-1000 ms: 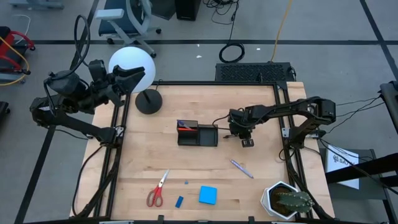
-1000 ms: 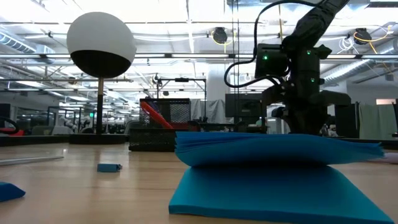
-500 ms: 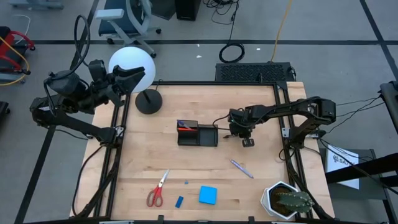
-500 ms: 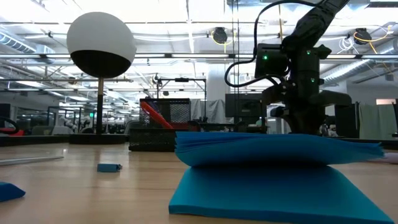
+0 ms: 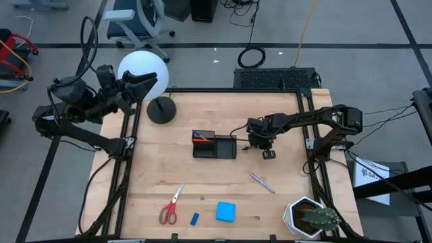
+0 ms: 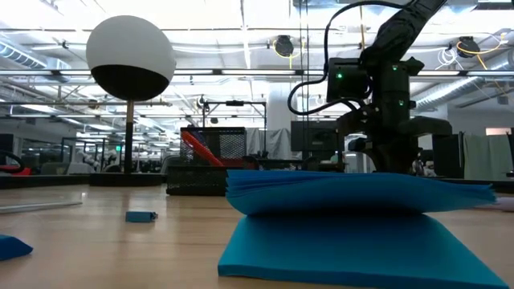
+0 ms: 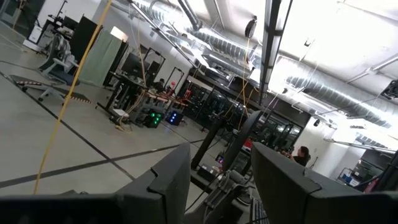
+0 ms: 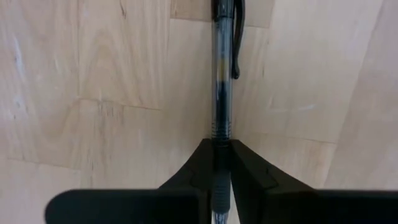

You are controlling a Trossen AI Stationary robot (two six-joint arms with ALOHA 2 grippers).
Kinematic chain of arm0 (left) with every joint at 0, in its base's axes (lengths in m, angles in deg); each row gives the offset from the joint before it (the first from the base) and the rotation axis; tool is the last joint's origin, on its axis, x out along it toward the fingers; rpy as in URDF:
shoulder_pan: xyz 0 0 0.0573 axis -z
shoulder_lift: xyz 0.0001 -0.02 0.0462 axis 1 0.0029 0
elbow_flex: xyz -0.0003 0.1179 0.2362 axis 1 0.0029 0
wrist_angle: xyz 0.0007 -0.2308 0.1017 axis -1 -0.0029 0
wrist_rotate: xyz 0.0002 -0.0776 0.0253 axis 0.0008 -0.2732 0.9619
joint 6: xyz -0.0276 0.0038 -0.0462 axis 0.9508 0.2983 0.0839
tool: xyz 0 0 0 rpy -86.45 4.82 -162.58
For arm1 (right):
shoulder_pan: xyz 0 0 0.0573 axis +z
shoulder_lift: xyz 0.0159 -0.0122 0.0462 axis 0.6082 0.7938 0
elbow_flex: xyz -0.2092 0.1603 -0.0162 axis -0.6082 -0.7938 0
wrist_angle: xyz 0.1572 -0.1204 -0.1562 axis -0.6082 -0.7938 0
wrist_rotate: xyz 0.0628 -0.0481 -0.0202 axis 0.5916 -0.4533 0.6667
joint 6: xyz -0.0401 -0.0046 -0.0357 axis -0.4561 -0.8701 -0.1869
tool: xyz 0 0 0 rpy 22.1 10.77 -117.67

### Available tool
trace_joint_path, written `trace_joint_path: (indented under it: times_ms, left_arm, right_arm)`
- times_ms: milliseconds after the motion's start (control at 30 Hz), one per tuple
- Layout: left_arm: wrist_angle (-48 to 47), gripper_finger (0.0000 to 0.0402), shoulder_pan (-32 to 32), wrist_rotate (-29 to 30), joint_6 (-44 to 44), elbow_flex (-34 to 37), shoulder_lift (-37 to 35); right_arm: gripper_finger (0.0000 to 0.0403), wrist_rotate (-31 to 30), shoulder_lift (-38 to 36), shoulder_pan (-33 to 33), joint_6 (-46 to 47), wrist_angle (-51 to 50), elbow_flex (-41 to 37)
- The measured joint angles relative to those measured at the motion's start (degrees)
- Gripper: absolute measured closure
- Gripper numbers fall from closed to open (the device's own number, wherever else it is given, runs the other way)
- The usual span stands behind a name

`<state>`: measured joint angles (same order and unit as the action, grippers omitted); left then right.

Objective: Pick and place office supplies into organizer
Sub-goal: Put the black pen into the desk organizer

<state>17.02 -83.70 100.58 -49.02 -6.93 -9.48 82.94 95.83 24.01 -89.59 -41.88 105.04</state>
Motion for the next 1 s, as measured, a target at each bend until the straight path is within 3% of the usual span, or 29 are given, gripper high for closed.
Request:
trace_joint_path:
  times_ms: [567, 1000]
  left_arm:
    - [0.00, 0.0229, 0.01, 0.00, 0.00, 0.00, 0.02]
    - [0.00, 0.0229, 0.02, 0.00, 0.00, 0.00, 0.02]
  right_arm:
    - [0.0379, 0.12, -0.11, -0.17, -1.90, -8.84, 7.30]
    - [0.0379, 0.25, -7.25, -1.90, 0.14, -16.45, 7.75]
